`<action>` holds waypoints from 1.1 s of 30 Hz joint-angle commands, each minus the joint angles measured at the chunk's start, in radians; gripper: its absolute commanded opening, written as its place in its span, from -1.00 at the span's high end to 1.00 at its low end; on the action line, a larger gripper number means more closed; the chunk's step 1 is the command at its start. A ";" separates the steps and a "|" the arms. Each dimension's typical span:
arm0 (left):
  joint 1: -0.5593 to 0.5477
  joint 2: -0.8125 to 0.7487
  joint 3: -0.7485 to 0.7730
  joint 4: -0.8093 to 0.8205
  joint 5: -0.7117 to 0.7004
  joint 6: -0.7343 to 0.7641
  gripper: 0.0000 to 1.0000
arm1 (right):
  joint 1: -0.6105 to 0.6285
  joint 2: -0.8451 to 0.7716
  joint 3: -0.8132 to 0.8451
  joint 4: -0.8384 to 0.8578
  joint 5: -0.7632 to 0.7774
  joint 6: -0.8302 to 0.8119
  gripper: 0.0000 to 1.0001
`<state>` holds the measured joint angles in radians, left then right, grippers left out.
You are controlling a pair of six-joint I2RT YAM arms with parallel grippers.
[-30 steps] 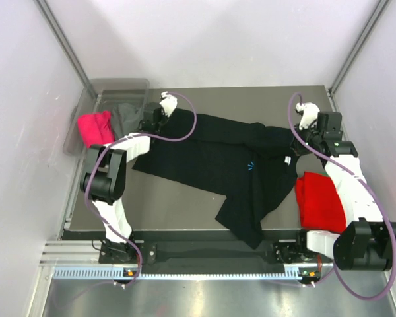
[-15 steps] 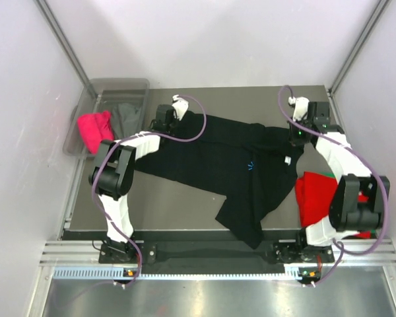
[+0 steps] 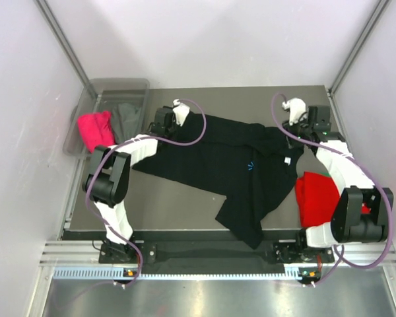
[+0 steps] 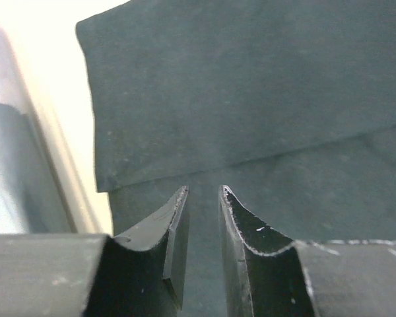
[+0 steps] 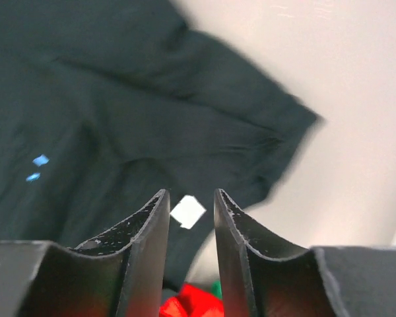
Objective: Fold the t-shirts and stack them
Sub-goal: Fold the tshirt
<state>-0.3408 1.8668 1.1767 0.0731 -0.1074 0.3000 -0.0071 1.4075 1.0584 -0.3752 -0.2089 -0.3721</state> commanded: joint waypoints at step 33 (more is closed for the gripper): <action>-0.004 -0.032 -0.042 -0.038 0.146 -0.048 0.46 | 0.183 0.326 0.022 0.104 -0.049 -0.148 0.37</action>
<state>-0.3424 1.8400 1.1404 0.0288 0.0124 0.2642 0.1619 1.7138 1.0641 -0.3225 -0.2890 -0.5056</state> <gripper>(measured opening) 0.275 0.317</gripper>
